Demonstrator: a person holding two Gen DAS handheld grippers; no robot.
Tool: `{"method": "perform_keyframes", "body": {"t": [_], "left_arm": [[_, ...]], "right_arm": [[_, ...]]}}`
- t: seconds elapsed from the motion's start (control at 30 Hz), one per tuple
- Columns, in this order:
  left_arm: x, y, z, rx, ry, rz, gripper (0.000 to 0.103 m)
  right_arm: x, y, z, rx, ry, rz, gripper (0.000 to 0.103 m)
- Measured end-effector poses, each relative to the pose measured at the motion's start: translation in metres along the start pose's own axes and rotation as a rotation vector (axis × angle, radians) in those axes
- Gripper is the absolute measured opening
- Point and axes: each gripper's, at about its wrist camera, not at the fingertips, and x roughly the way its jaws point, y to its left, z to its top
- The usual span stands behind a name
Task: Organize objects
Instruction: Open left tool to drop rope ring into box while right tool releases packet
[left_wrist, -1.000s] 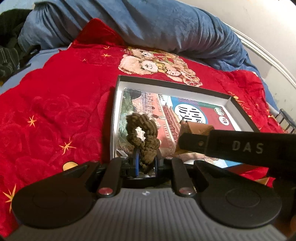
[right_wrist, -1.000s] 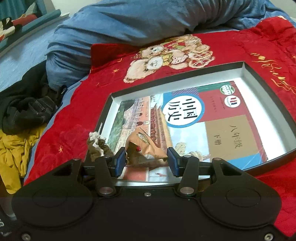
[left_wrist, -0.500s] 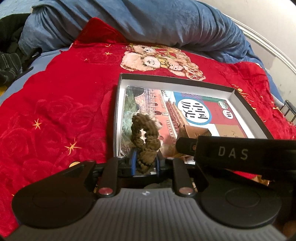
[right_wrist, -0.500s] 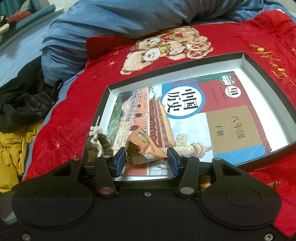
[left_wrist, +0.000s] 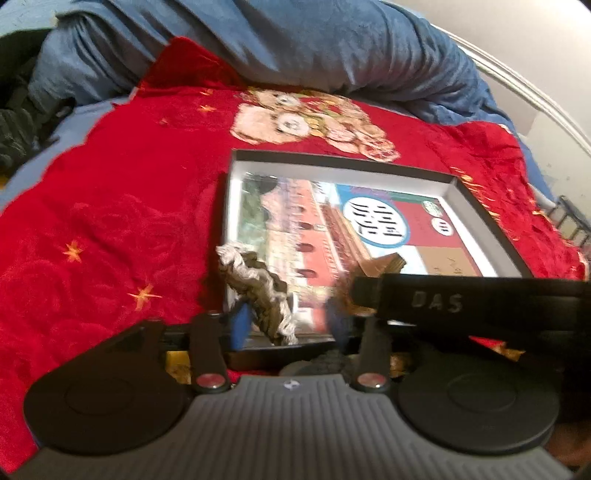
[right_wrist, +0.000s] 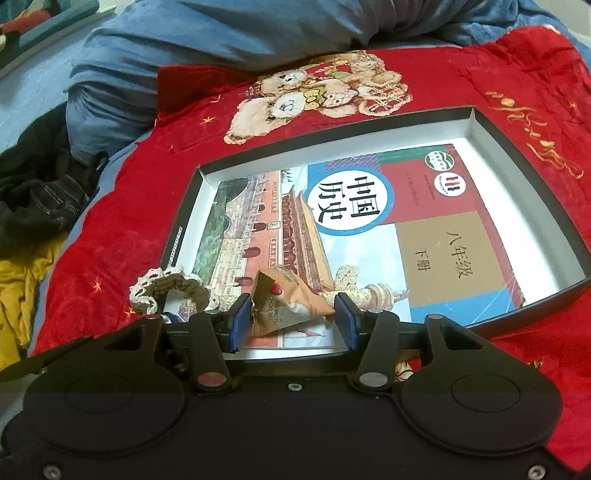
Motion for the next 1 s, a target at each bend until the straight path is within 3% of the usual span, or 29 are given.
{"method": "perform_keyframes", "body": {"t": [0.3, 0.47, 0.53, 0.63, 0.8, 0.9, 1.0], "left_arm": [[-0.012, 0.001, 0.007, -0.013, 0.023, -0.036, 0.074], [-0.021, 0.005, 0.012, -0.033, 0.022, -0.041, 0.084], [-0.024, 0.008, 0.014, -0.026, 0.022, -0.049, 0.084], [-0.028, 0.017, 0.018, -0.041, 0.019, -0.058, 0.086], [-0.043, 0.031, 0.025, -0.013, -0.030, -0.014, 0.086], [-0.055, 0.043, 0.031, -0.076, -0.062, -0.035, 0.086], [-0.068, 0.046, 0.036, -0.089, -0.099, -0.081, 0.086]], "right_arm": [[-0.009, -0.003, 0.002, 0.048, -0.001, 0.033, 0.050], [-0.020, -0.005, 0.007, 0.066, -0.012, 0.070, 0.060], [-0.025, -0.003, 0.009, 0.060, -0.018, 0.071, 0.068], [-0.034, 0.000, 0.011, 0.058, -0.029, 0.098, 0.070], [-0.058, 0.004, 0.018, 0.045, -0.068, 0.100, 0.071], [-0.083, 0.002, 0.020, 0.056, -0.125, 0.084, 0.078], [-0.107, 0.001, 0.019, 0.081, -0.177, 0.082, 0.079]]}}
